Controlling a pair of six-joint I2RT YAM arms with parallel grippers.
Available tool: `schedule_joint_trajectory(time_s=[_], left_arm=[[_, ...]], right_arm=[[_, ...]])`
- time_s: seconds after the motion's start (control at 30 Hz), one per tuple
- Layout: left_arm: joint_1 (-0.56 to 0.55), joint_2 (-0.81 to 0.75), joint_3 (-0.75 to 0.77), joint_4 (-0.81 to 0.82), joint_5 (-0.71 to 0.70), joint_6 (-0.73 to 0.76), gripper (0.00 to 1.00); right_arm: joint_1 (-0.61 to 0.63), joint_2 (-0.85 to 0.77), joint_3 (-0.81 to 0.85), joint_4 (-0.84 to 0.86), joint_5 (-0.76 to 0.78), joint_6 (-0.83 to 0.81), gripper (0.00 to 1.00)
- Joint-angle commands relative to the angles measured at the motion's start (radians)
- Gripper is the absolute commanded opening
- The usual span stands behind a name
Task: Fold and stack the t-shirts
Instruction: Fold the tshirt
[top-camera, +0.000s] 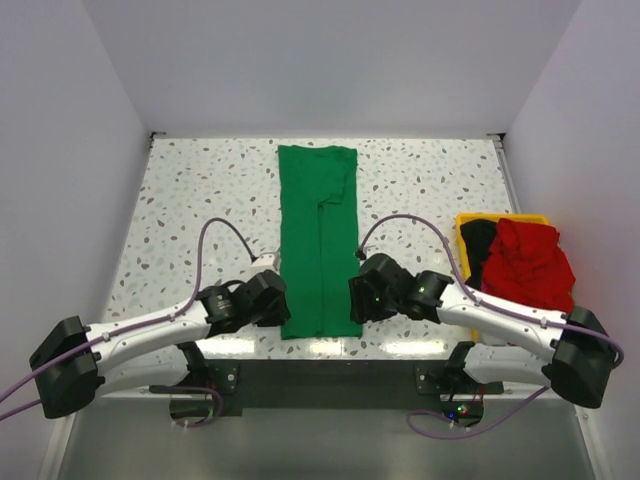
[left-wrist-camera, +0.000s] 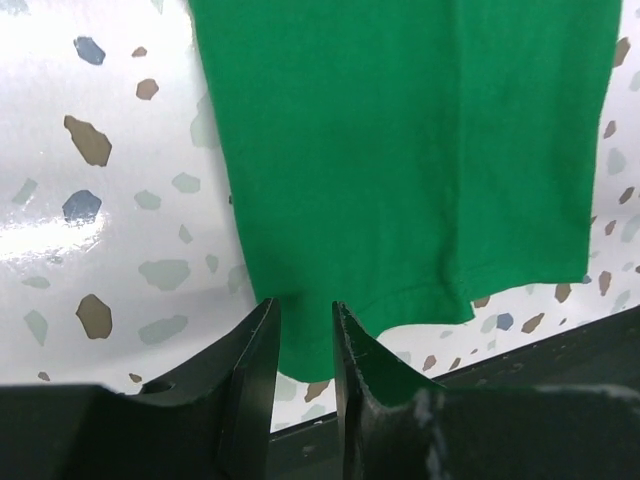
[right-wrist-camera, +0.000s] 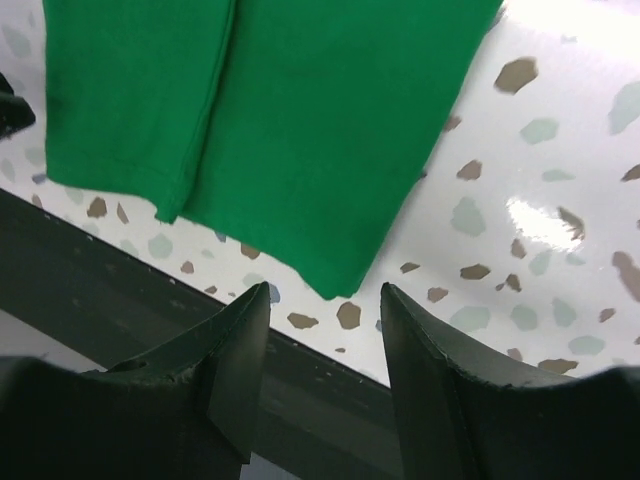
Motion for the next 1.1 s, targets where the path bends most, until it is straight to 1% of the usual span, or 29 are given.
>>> schedule_joint_trajectory(time_s=[0.0,0.07,0.2,0.73,0.8,0.83,0.9,0.93,1.03,1.07], left_arm=[[0.004,0.004,-0.022,0.009,0.025,-0.023,0.33],[0.003,0.007,-0.03,0.011,0.024,-0.021,0.34],[0.004,0.016,-0.043,0.035,0.036,-0.004,0.37],[-0.003,0.053,-0.094,0.1,0.089,0.014,0.38],[-0.003,0.058,-0.1,0.104,0.093,0.014,0.38],[-0.003,0.058,-0.105,0.107,0.099,0.013,0.37],[-0.006,0.056,-0.111,0.11,0.099,0.008,0.34],[-0.007,0.055,-0.115,0.11,0.1,0.006,0.32],[-0.007,0.044,-0.12,0.109,0.102,0.0,0.26],[-0.005,0.041,-0.12,0.107,0.102,0.002,0.24]], right_arm=[[0.064,0.013,-0.026,0.056,0.024,0.076,0.52],[0.105,0.033,-0.023,0.062,0.044,0.09,0.52],[0.147,0.079,-0.023,0.066,0.073,0.113,0.52],[0.168,0.149,-0.076,0.136,0.108,0.16,0.51],[0.168,0.151,-0.084,0.142,0.11,0.169,0.48],[0.168,0.149,-0.086,0.142,0.11,0.172,0.44],[0.168,0.145,-0.093,0.141,0.114,0.179,0.39],[0.168,0.14,-0.095,0.138,0.117,0.182,0.32],[0.168,0.125,-0.101,0.125,0.128,0.186,0.24],[0.168,0.122,-0.103,0.119,0.13,0.186,0.17]])
